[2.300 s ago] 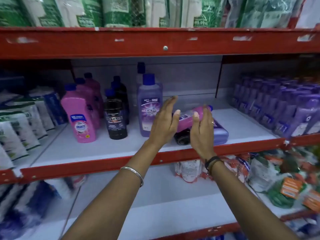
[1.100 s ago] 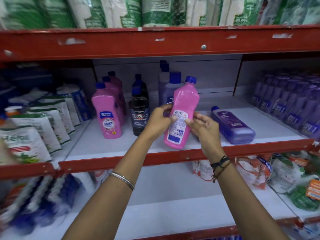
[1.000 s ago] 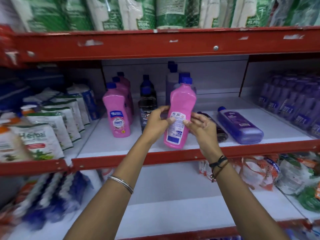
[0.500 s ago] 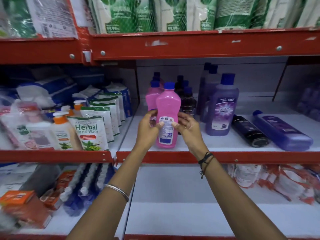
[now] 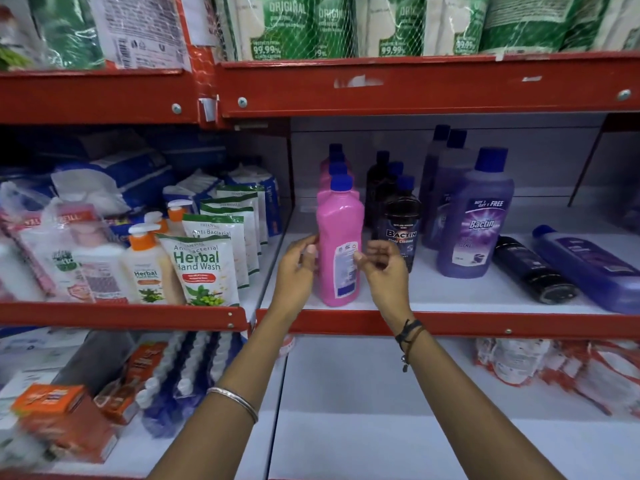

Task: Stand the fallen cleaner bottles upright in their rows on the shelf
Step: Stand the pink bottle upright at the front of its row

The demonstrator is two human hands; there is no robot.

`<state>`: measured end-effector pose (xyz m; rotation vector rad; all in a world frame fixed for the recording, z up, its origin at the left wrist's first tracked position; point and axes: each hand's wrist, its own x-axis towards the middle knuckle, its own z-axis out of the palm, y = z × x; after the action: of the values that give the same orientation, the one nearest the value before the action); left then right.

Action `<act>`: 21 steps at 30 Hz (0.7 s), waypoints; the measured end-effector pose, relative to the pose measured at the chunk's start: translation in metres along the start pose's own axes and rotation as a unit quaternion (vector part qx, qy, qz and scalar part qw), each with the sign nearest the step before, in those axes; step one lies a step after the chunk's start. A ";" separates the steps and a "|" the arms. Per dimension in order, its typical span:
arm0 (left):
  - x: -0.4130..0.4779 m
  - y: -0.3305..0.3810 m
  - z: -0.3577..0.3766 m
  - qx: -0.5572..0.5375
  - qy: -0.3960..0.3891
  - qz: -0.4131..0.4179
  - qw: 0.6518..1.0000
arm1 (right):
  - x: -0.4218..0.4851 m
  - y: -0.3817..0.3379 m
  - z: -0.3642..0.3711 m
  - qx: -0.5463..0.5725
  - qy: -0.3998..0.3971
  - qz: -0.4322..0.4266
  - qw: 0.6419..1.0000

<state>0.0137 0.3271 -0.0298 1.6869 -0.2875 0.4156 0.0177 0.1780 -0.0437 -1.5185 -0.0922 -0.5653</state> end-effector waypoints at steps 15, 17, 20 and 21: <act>0.004 -0.004 -0.002 -0.036 -0.049 -0.047 0.997 | 0.005 0.000 -0.015 -0.014 -0.235 0.026 0.972; 0.004 -0.004 -0.001 -0.015 -0.021 -0.039 0.999 | 0.006 0.000 -0.014 -0.032 -0.216 0.030 0.975; 0.000 -0.002 0.004 0.004 0.027 -0.025 0.999 | 0.006 0.003 -0.012 -0.066 -0.184 0.008 0.981; -0.002 -0.002 0.006 0.010 0.044 -0.022 0.999 | 0.006 0.003 -0.012 -0.071 -0.175 0.007 0.982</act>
<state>0.0136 0.3213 -0.0328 1.6865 -0.1831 0.4599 0.0208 0.1647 -0.0447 -1.7458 -0.3176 -0.2939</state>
